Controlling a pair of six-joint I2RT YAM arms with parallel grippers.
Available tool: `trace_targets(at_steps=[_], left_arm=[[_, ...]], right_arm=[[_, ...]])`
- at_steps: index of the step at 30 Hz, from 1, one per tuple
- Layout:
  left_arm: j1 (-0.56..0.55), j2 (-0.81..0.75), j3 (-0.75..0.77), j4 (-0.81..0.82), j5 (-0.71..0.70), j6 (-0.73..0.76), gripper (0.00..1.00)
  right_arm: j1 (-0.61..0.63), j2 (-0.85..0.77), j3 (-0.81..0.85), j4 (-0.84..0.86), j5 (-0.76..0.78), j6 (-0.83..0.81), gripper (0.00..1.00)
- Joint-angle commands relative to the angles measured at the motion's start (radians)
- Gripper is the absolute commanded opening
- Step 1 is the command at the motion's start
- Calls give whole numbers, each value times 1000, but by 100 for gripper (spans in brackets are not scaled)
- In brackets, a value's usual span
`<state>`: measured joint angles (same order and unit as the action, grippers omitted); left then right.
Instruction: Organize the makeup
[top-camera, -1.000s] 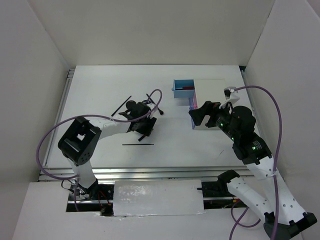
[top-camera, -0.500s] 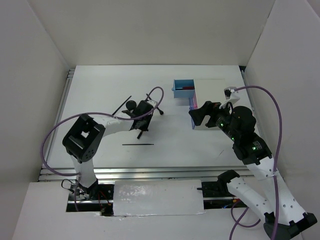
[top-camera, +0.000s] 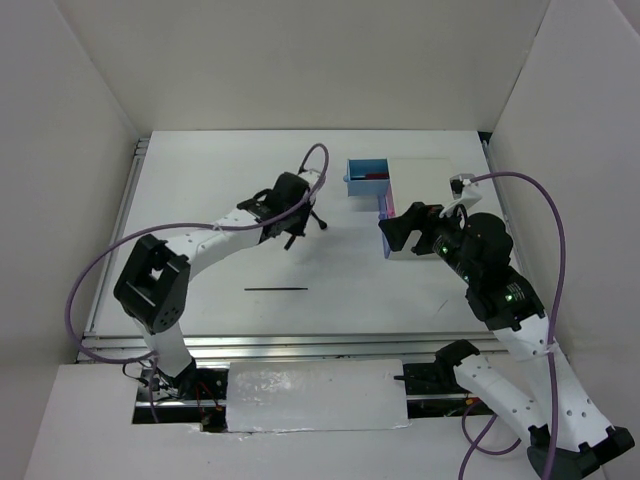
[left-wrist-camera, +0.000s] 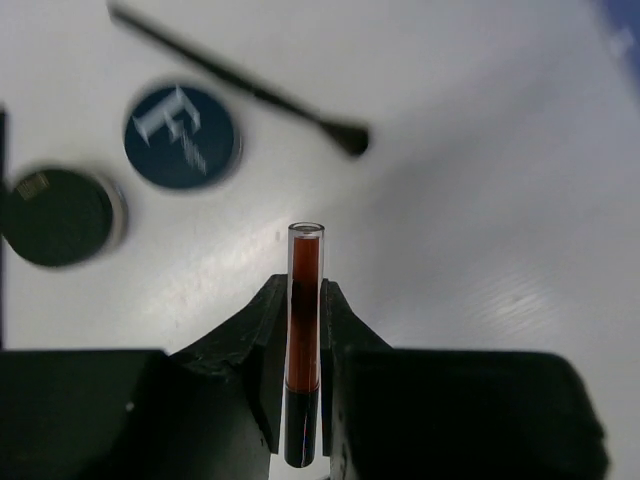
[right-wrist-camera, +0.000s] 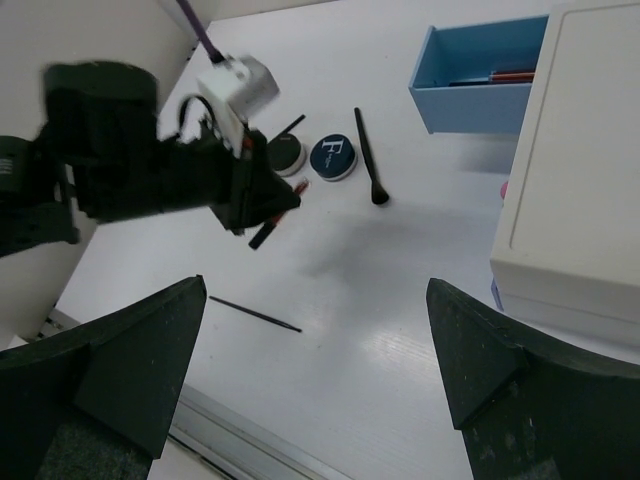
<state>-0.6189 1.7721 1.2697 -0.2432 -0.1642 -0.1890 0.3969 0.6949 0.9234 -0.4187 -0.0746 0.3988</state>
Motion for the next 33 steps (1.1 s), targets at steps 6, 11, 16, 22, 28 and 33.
trace_targets(at_steps=[6,11,16,22,28,33], left_arm=[[-15,-8,385,212,187,229,0],[-15,143,560,369,362,312,0],[-12,278,677,510,506,349,0],[-5,377,733,682,580,293,7],[-1,475,786,680,575,290,7],[13,495,743,713,571,287,9]], right_arm=[[6,-18,5,37,21,-15,100],[7,-29,5,35,27,-18,100],[7,-43,-4,46,22,-18,100],[5,-54,-18,55,18,-14,99],[5,-61,-21,61,4,-14,99],[7,-58,-24,70,-4,-12,99]])
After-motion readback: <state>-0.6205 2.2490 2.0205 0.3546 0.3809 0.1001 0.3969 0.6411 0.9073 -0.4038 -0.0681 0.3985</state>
